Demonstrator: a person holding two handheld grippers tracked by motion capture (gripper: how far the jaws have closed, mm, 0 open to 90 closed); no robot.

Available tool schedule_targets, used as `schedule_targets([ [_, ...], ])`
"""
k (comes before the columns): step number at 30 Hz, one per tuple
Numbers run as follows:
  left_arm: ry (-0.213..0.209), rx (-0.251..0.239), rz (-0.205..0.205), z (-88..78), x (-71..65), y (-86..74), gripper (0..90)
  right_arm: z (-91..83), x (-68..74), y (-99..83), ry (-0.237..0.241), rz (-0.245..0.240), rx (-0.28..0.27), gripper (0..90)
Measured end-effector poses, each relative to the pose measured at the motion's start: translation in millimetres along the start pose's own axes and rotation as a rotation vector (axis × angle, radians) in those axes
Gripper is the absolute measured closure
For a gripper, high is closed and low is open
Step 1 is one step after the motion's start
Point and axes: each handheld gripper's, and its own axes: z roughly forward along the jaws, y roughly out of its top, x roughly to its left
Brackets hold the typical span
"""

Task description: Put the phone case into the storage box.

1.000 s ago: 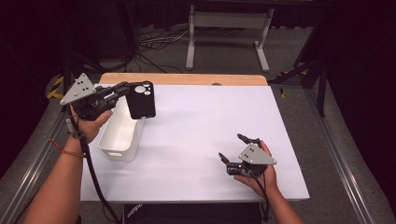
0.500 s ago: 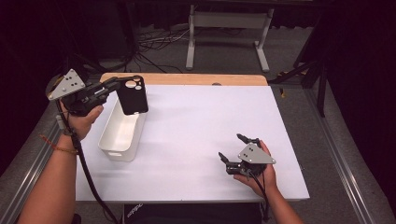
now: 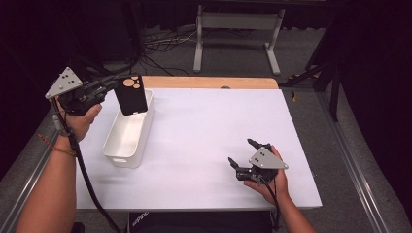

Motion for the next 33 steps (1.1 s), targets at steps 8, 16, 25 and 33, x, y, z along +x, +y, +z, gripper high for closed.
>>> schedule_targets([
  [8, 0.009, 0.014, -0.006, 4.8, 12.7, -3.9, 82.2, 2.3, 1.8, -0.8, 0.005, -0.007, 0.01, 14.1],
  [16, 0.023, 0.04, 0.01, 14.1, 22.1, -5.1, 82.2, 1.1, -0.1, -0.9, -0.002, -0.002, 0.012, 14.1],
  [25, 0.019, 0.062, 0.024, 28.4, 31.3, -9.6, 82.2, 2.4, -1.2, -0.7, -0.01, 0.003, 0.016, 14.0],
  [33, 0.025, 0.057, 0.012, 35.0, 40.1, -17.6, 82.2, 3.4, -2.2, -1.3, -0.017, 0.002, 0.027, 14.0],
])
